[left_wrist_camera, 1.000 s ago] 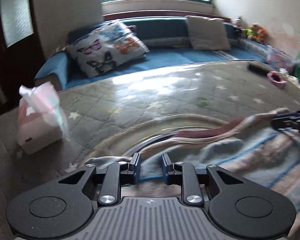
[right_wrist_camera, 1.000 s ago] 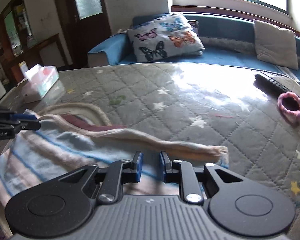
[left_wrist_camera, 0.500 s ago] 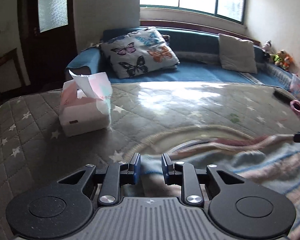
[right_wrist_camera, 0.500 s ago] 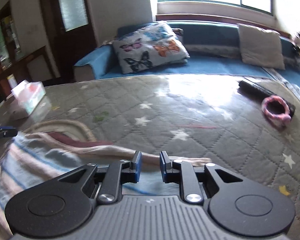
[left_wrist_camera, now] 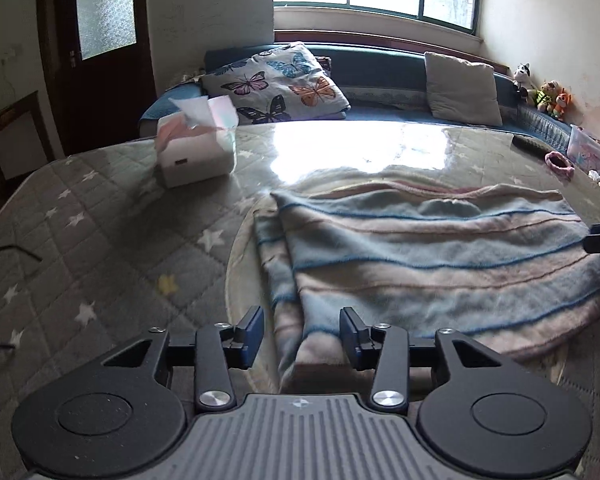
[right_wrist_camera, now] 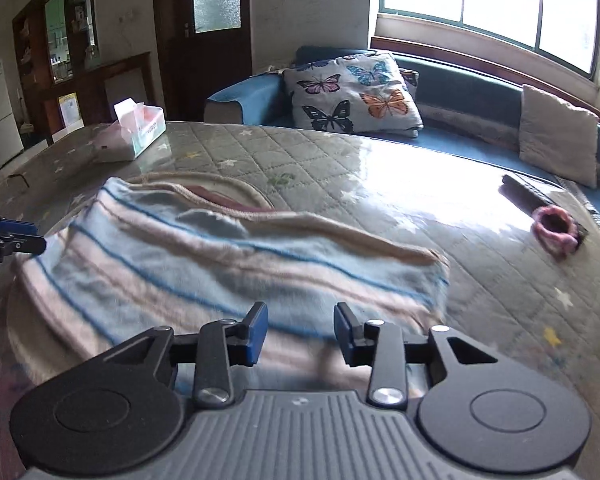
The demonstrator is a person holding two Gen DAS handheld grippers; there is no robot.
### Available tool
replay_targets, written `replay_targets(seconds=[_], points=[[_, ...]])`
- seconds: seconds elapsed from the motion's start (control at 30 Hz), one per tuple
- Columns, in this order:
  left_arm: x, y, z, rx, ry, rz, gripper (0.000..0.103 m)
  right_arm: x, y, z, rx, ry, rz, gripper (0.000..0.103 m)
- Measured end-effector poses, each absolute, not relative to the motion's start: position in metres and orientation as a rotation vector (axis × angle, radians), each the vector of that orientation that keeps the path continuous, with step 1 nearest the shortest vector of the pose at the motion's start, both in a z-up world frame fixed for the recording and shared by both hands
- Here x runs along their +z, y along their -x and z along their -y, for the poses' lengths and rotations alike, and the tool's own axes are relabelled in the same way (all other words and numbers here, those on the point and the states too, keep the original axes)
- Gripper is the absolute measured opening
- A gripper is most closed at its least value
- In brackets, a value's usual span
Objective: Fold clothes
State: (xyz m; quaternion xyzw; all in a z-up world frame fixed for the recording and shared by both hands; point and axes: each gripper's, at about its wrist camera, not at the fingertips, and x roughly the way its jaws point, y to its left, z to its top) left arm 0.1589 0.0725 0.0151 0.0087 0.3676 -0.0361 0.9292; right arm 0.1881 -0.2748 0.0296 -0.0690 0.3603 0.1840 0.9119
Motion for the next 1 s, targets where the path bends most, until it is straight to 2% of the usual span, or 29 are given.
replay_targets(seconds=[0.2,0.27,0.43,0.53,0.6,0.67,0.77,1.0], points=[[0.008,-0.149,-0.076,-0.073,0.024,-0.763,0.044,0.025,-0.157,0.307,0.307,0.088,-0.751,0.038],[0.005,-0.148,-0.076,-0.084,0.035,-0.768,0.032,0.023,-0.150,0.318,0.279,0.059,-0.753,0.038],[0.003,-0.146,-0.072,-0.096,0.043,-0.765,0.013,0.016,-0.142,0.345,0.244,-0.028,-0.764,0.037],[0.005,-0.144,-0.071,-0.093,0.053,-0.760,0.010,0.015,-0.139,0.347,0.262,-0.041,-0.758,0.037],[0.007,-0.142,-0.072,-0.093,0.068,-0.757,0.009,0.012,-0.140,0.347,0.274,-0.054,-0.767,0.027],[0.011,-0.137,-0.074,-0.095,0.087,-0.755,0.008,0.008,-0.141,0.346,0.283,-0.070,-0.783,0.010],[0.019,-0.127,-0.076,-0.108,0.107,-0.755,0.008,0.009,-0.137,0.349,0.282,-0.085,-0.777,0.004],[0.026,-0.076,-0.075,-0.158,0.124,-0.789,0.008,0.028,-0.102,0.354,0.299,-0.015,-0.775,0.003]])
